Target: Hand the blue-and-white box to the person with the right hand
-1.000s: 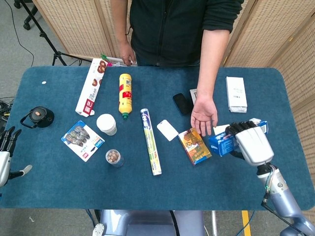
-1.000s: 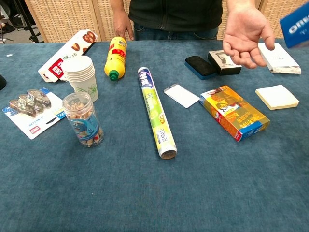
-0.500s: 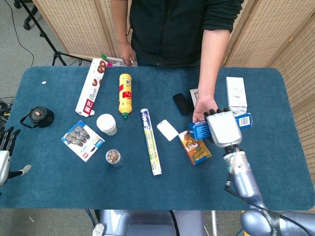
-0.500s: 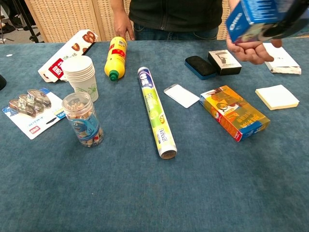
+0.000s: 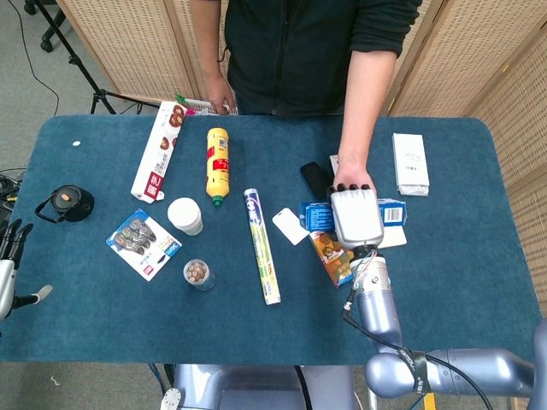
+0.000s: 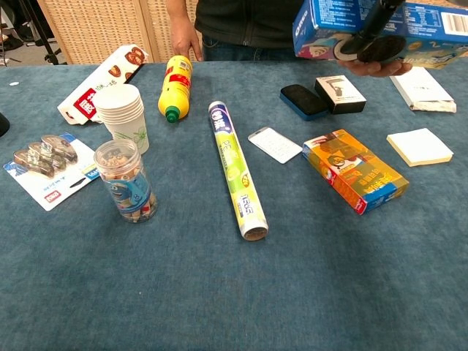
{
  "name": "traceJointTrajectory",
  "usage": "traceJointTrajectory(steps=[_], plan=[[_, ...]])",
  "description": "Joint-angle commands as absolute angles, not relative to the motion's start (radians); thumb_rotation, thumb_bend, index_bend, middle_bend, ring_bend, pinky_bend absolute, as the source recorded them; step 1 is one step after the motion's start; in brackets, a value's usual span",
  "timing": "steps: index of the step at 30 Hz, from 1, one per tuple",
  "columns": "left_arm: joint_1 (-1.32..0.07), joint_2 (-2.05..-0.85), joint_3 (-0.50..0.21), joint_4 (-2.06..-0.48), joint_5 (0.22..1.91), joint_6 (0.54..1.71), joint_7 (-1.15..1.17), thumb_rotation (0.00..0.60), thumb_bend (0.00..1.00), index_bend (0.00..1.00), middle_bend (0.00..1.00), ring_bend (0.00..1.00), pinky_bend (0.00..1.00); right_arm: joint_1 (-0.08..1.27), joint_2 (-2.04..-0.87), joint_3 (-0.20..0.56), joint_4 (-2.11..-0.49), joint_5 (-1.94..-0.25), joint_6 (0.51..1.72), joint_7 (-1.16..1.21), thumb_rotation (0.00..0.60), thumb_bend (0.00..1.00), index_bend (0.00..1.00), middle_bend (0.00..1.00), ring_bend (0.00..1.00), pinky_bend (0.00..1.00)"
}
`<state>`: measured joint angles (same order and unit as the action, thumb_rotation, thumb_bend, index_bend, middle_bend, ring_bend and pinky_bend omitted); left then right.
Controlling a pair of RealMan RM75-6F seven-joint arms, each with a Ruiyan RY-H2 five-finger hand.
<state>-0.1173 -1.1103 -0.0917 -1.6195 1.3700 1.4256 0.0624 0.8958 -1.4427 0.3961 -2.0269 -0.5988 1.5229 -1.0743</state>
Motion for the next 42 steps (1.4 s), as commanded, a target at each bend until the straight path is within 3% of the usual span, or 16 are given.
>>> traceJointTrajectory(steps=[1, 12, 15, 18, 22, 27, 36, 42], plan=[[-0.119, -1.111, -0.092, -1.618, 1.367, 1.421, 0.064, 0.6, 0.0, 0.0, 0.0, 0.0, 0.01, 0.877, -1.419, 0.401, -2.043, -0.635, 1.509, -1.009, 0.6, 0.0, 0.0, 0.0, 0.0, 0.22], [-0.119, -1.114, -0.089, -1.621, 1.366, 1.423, 0.074, 0.6, 0.0, 0.0, 0.0, 0.0, 0.01, 0.811, -1.254, 0.405, -2.174, -0.696, 1.502, -0.916, 0.6, 0.0, 0.0, 0.0, 0.0, 0.16], [-0.118, -1.114, -0.088, -1.621, 1.365, 1.422, 0.072, 0.6, 0.0, 0.0, 0.0, 0.0, 0.01, 0.76, -1.183, 0.374, -2.208, -0.762, 1.498, -0.864, 0.6, 0.0, 0.0, 0.0, 0.0, 0.16], [-0.117, -1.113, -0.088, -1.621, 1.367, 1.424, 0.07, 0.6, 0.0, 0.0, 0.0, 0.0, 0.01, 0.665, -1.092, 0.292, -2.187, -0.915, 1.468, -0.742, 0.6, 0.0, 0.0, 0.0, 0.0, 0.15], [-0.115, -1.113, -0.083, -1.626, 1.376, 1.429, 0.071, 0.6, 0.0, 0.0, 0.0, 0.0, 0.01, 0.554, -1.026, 0.17, -2.009, -1.187, 1.402, -0.461, 0.6, 0.0, 0.0, 0.0, 0.0, 0.12], [-0.11, -1.112, -0.078, -1.63, 1.386, 1.439, 0.073, 0.6, 0.0, 0.0, 0.0, 0.0, 0.01, 0.452, -1.075, 0.056, -1.653, -1.457, 1.441, -0.108, 0.6, 0.0, 0.0, 0.0, 0.0, 0.11], [-0.098, -1.11, -0.076, -1.633, 1.395, 1.459, 0.065, 0.6, 0.0, 0.0, 0.0, 0.0, 0.01, 0.289, -1.258, -0.051, -1.206, -1.548, 1.534, 0.163, 0.6, 0.0, 0.0, 0.0, 0.0, 0.11], [-0.096, -1.112, -0.073, -1.634, 1.401, 1.464, 0.07, 0.6, 0.0, 0.0, 0.0, 0.0, 0.01, 0.222, -1.33, -0.072, -1.066, -1.574, 1.575, 0.22, 0.6, 0.0, 0.0, 0.0, 0.0, 0.11]])
